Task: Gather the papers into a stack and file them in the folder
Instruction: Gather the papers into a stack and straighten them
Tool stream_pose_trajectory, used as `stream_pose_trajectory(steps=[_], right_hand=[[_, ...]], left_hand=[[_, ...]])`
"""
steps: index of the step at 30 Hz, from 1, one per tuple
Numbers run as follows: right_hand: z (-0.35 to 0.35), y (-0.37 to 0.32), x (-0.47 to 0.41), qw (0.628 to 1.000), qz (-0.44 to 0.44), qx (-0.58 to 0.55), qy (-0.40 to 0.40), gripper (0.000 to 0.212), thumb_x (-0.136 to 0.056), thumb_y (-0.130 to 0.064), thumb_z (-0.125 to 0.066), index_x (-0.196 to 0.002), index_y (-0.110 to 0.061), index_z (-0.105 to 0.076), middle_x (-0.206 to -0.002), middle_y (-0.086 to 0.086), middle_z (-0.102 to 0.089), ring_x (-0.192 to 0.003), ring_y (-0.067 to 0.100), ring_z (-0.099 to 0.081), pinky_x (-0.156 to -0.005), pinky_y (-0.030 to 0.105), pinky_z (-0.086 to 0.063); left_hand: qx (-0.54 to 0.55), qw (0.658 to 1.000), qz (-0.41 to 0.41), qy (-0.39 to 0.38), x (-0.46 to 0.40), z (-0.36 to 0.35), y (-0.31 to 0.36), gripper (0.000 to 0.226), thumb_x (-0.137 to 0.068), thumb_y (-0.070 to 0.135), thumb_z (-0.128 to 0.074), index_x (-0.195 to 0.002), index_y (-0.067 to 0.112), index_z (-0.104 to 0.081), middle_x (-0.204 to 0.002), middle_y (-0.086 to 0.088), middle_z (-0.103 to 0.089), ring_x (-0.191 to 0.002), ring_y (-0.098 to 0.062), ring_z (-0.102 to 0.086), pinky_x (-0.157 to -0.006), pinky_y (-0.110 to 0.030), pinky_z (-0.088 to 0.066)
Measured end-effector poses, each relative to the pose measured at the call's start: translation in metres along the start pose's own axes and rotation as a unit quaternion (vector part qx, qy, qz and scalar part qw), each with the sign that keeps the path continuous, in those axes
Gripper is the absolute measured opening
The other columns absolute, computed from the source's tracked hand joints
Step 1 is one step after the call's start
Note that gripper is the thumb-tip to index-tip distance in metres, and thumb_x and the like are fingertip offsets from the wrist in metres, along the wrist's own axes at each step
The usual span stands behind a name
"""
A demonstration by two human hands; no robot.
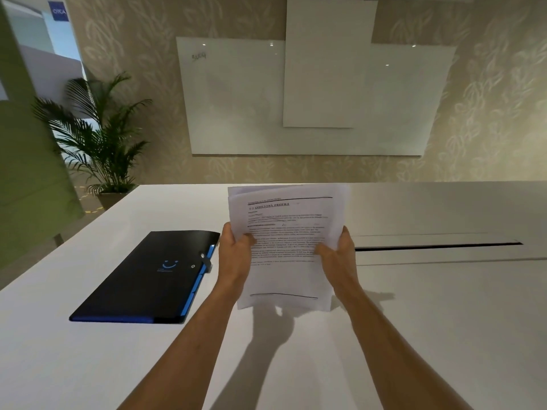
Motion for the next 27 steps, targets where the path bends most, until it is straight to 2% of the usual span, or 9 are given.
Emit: stream_pose_trajectory(steps=[7,11,13,16,19,21,23,25,27], right_hand=[[0.002,0.005,-0.003,1.0,0.009,-0.016,0.011,0.04,-0.076,-0.001,-0.058,-0.103,-0.03,-0.052,-0.106,0.0,-0.067,-0.096,0.022,-0.067,-0.075,0.04,-0.06],[0.007,0.009,-0.004,0.999,0.009,-0.035,0.014,0.044,-0.07,-0.01,-0.063,-0.106,-0.031,-0.049,-0.106,-0.002,-0.066,-0.097,0.021,-0.067,-0.074,0.033,-0.058],[0.011,0.015,-0.001,0.998,0.007,-0.05,0.045,0.056,-0.07,-0.013,-0.067,-0.118,-0.031,-0.045,-0.112,-0.004,-0.062,-0.103,0.017,-0.063,-0.078,0.028,-0.054],[0.016,0.03,0.006,0.989,-0.021,-0.058,0.133,0.087,-0.062,-0.022,-0.071,-0.141,-0.027,-0.034,-0.134,0.0,-0.044,-0.118,0.018,-0.049,-0.093,0.035,-0.046],[0.015,0.043,0.016,0.965,-0.082,-0.165,0.188,0.102,-0.057,-0.02,-0.077,-0.147,-0.027,-0.028,-0.139,0.0,-0.037,-0.119,0.022,-0.048,-0.086,0.031,-0.044],[0.013,0.05,0.018,0.945,-0.098,-0.261,0.172,0.091,-0.058,-0.014,-0.077,-0.14,-0.022,-0.037,-0.133,0.003,-0.052,-0.113,0.025,-0.058,-0.08,0.031,-0.049],[0.009,0.055,0.018,0.929,-0.11,-0.341,0.09,0.069,-0.068,-0.009,-0.073,-0.133,-0.017,-0.051,-0.124,0.008,-0.066,-0.107,0.028,-0.065,-0.08,0.04,-0.055],[0.01,0.057,0.017,0.927,-0.119,-0.351,0.052,0.051,-0.078,-0.003,-0.066,-0.127,-0.015,-0.06,-0.118,0.01,-0.071,-0.104,0.03,-0.068,-0.077,0.043,-0.057],[0.018,0.058,0.013,0.936,-0.12,-0.327,0.061,0.042,-0.081,0.001,-0.064,-0.12,-0.012,-0.064,-0.114,0.012,-0.072,-0.097,0.028,-0.071,-0.07,0.037,-0.059]], left_hand=[[-0.022,1.0,-0.009,0.01,0.001,-0.003,-0.002,0.024,-0.091,0.025,-0.061,-0.115,0.026,-0.055,-0.105,0.005,-0.066,-0.09,-0.022,-0.066,-0.06,-0.024,-0.055],[-0.004,1.0,-0.006,0.002,0.003,-0.005,-0.001,0.021,-0.091,0.024,-0.062,-0.111,0.03,-0.057,-0.103,0.006,-0.068,-0.09,-0.021,-0.068,-0.063,-0.028,-0.059],[0.022,1.0,0.005,0.013,0.004,-0.007,0.001,0.023,-0.09,0.023,-0.063,-0.11,0.032,-0.059,-0.103,0.007,-0.068,-0.09,-0.02,-0.068,-0.062,-0.028,-0.059],[0.091,0.995,0.034,0.038,0.006,-0.007,0.003,0.025,-0.088,0.02,-0.066,-0.107,0.034,-0.06,-0.096,0.01,-0.071,-0.09,-0.017,-0.068,-0.063,-0.029,-0.055],[0.152,0.986,0.055,0.034,0.011,-0.009,0.001,0.03,-0.086,0.022,-0.068,-0.111,0.035,-0.058,-0.088,0.013,-0.072,-0.084,-0.012,-0.071,-0.056,-0.023,-0.056],[0.186,0.981,0.053,0.016,0.017,-0.012,-0.001,0.034,-0.085,0.022,-0.069,-0.115,0.036,-0.057,-0.091,0.01,-0.073,-0.086,-0.012,-0.071,-0.058,-0.024,-0.058],[0.228,0.973,0.048,-0.007,0.023,-0.015,-0.003,0.037,-0.085,0.022,-0.068,-0.119,0.033,-0.056,-0.097,0.003,-0.072,-0.091,-0.018,-0.07,-0.067,-0.032,-0.059],[0.249,0.967,0.053,-0.014,0.028,-0.016,-0.007,0.037,-0.088,0.019,-0.065,-0.121,0.031,-0.054,-0.103,-0.003,-0.07,-0.096,-0.025,-0.068,-0.077,-0.041,-0.059],[0.259,0.963,0.067,-0.02,0.031,-0.015,-0.013,0.037,-0.091,0.015,-0.061,-0.123,0.031,-0.052,-0.109,-0.009,-0.067,-0.102,-0.03,-0.065,-0.084,-0.049,-0.057]])
Point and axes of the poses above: each hand's wrist, its own x-axis away from the middle knuckle, its own z-axis out of the back of the hand, y = z × x, the point moved 2 cm from there along -x, towards the middle knuckle
